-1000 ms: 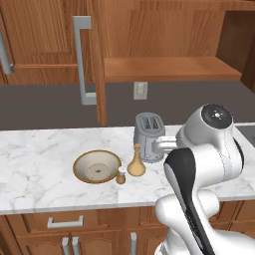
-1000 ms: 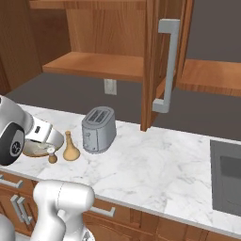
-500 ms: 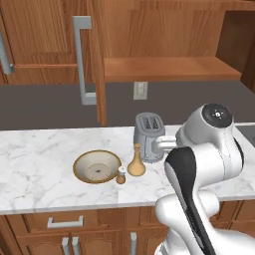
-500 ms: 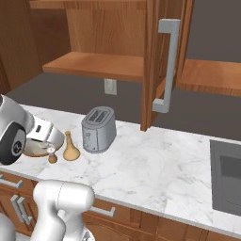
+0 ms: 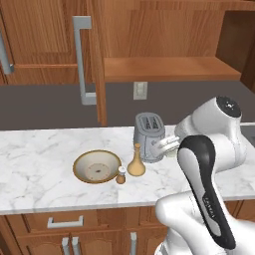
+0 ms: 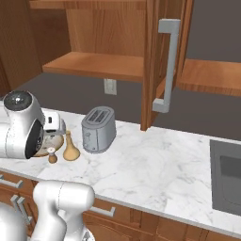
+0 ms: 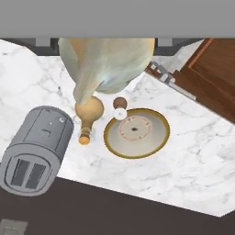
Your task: Retrieve the bottle and the shaker from the cabinet and place them next to the mixing bowl on the counter. Then add garlic from the fridge to the mixing bowl.
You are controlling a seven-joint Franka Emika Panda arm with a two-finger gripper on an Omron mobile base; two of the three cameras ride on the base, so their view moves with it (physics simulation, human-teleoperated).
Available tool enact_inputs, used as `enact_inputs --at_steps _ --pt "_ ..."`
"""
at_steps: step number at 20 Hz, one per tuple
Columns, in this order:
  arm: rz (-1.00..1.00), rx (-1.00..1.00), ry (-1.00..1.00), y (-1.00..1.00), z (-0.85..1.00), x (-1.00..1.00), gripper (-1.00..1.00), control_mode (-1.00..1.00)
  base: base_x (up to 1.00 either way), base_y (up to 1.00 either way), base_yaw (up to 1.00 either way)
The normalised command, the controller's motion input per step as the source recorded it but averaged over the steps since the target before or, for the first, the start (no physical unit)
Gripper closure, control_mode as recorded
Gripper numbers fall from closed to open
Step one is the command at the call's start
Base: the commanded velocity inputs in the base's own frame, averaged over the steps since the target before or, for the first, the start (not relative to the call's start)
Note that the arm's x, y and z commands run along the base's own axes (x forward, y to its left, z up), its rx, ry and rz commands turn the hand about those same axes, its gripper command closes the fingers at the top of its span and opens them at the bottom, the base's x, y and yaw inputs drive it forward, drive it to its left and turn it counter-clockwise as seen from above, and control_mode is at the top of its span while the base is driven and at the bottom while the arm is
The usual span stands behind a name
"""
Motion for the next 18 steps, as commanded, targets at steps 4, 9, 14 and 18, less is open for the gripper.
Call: enact_inputs --at_steps 4,9,14,18 --pt "0.43 0.0 0.02 0.26 0.0 0.34 1.0 -1.0 0.0 0.0 0.0" --pt "0.33 0.0 0.01 0.27 -0.01 0.48 1.0 -1.0 0.0 0.0 0.0" --pt "0.15 -0.03 0.06 0.5 0.0 0.35 1.0 -1.0 0.0 0.0 0.0" --pt "0.01 -0.06 0.0 0.24 -0.1 0.39 1.0 -1.0 0.0 0.0 0.0"
